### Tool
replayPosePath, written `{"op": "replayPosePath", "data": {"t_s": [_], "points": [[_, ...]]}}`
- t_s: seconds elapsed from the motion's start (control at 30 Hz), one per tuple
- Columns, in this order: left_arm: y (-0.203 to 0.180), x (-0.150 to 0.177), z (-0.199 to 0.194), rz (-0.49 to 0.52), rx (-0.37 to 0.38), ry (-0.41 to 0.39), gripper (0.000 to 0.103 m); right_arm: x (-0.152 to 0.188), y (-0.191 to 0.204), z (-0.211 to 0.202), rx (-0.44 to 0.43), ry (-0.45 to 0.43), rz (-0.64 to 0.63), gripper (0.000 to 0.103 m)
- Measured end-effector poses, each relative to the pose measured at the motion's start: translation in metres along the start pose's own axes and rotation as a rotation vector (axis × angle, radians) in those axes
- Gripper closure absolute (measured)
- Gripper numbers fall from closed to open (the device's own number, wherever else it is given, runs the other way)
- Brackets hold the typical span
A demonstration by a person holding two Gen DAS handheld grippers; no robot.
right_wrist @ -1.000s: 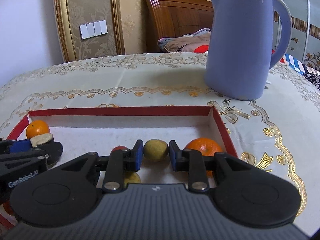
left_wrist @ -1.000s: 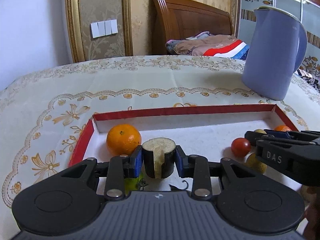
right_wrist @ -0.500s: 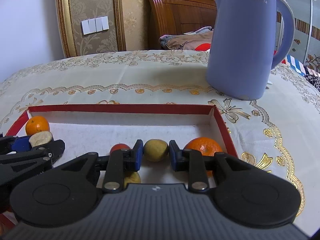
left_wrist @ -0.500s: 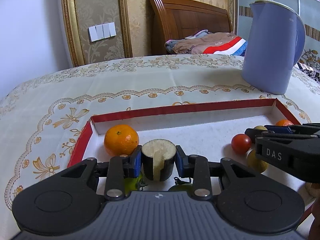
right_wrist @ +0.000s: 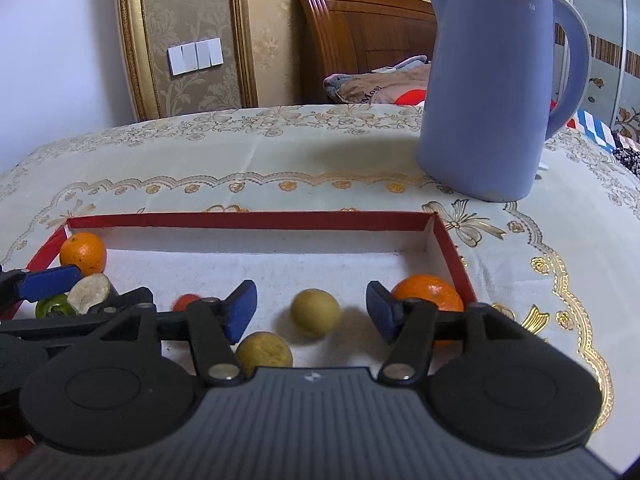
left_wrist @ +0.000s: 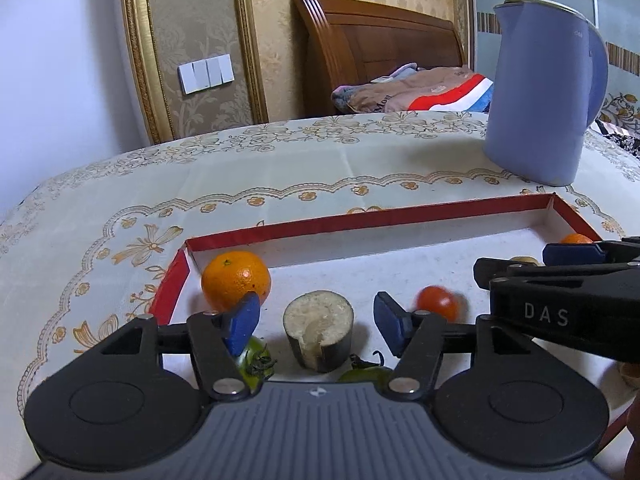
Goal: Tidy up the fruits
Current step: 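Open both tools to drop the eggplant slice and round fruit into the tray, then withdraw both open tools up and away from the tray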
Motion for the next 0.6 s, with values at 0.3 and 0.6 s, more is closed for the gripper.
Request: {"op": "replayPosePath", "data": {"t_s": [0.3,0.6], "points": [[0.0034,-0.0001,0.0018,0.001,-0.032,-0.008,0.04,0.0002,0.001,-0.0029,-0.015,-0.017,0.011,0.037],[0.0069,-0.001,0.0019,-0.015,-0.053,-0.011,0.04,0.0013,0.0023,-0.0066,-0.043,-0.039,0.033,0.028]]}}
Point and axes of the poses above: each gripper's, at about its wrist camera, not at the fingertips, and z roughly the way its jaws point, y to its left, x to its underside, the point moved 10 cm from there along z, roughly the way its jaws point, and after that the axes turned 14 degrees about -x, right-handed, at the moved point
